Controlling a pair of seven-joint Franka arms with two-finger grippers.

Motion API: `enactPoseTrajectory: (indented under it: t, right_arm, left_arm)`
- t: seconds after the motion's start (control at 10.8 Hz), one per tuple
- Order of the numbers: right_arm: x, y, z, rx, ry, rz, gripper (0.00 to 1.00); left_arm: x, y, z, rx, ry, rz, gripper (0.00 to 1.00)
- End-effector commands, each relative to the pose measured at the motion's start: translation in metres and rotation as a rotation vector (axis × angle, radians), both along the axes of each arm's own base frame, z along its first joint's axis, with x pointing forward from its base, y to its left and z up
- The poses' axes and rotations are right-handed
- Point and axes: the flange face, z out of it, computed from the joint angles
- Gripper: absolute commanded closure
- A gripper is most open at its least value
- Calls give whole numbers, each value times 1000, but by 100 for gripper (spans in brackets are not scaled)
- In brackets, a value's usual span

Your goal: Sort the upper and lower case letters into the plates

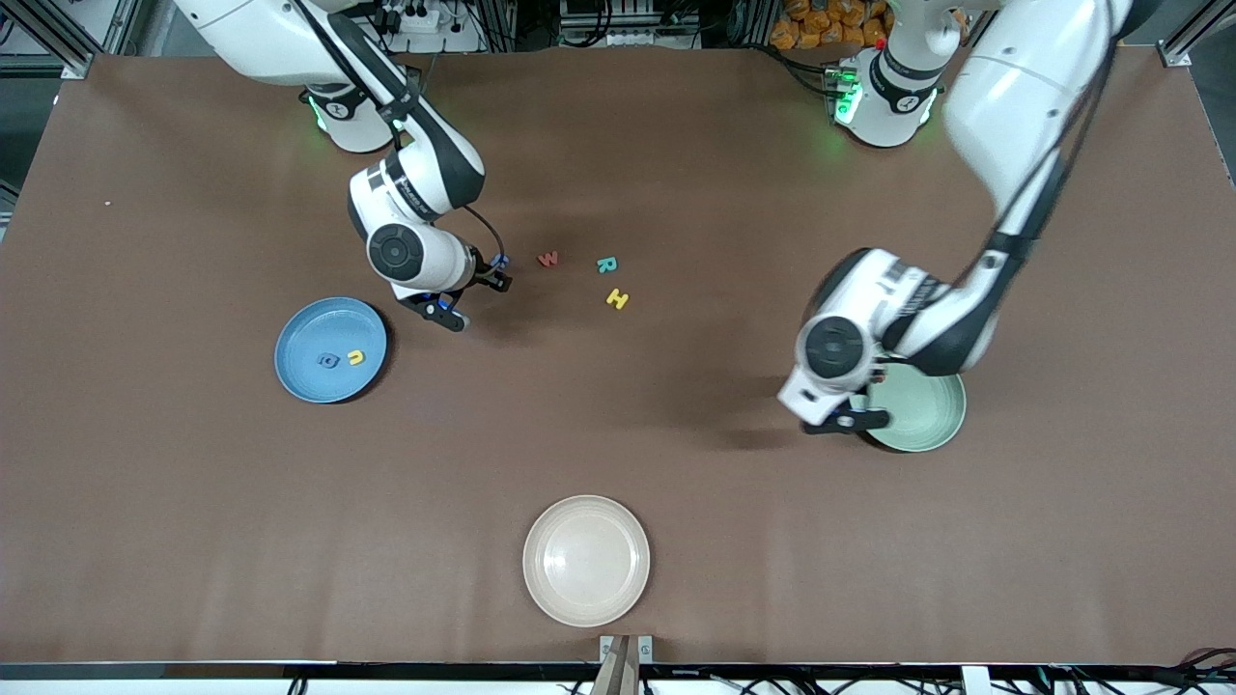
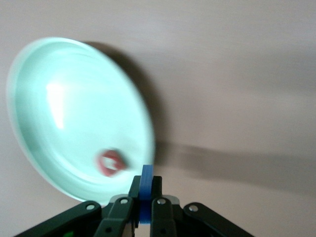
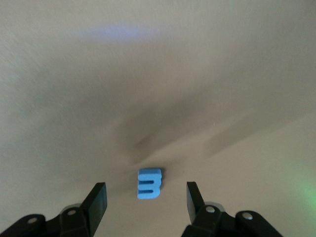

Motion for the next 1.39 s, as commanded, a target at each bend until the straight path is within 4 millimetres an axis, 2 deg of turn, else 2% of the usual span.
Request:
enactPoseTrajectory:
  t: [0.0,0.09,0.28,0.37,0.83,1.2,1.29]
  right_arm:
    - [-21,2,-9,15,-9,-56,26]
    - [-23,2,-13,16,-11,-59,26]
    - [-26,0,-16,19,-7,-71,28]
    - [-30,-1,-20,21,-15,-72,32]
    - [-36,1,-24,25,-19,-72,58]
    - [-33,2,-30,38,-43,-82,61]
    - [-33,2,-31,39,-43,-83,60]
  left_arm:
    - [-6,24,20,24,5,-71,100]
    - [-5,33,16,17,10,-69,100]
    - [-16,41,-5,-13,6,-77,100]
    - [-15,64,-12,-32,-4,-48,100]
    - [-19,64,-18,-51,-4,-55,100]
    - [-18,63,-21,-53,-1,-55,100]
    - [-18,63,-22,-53,0,-53,87]
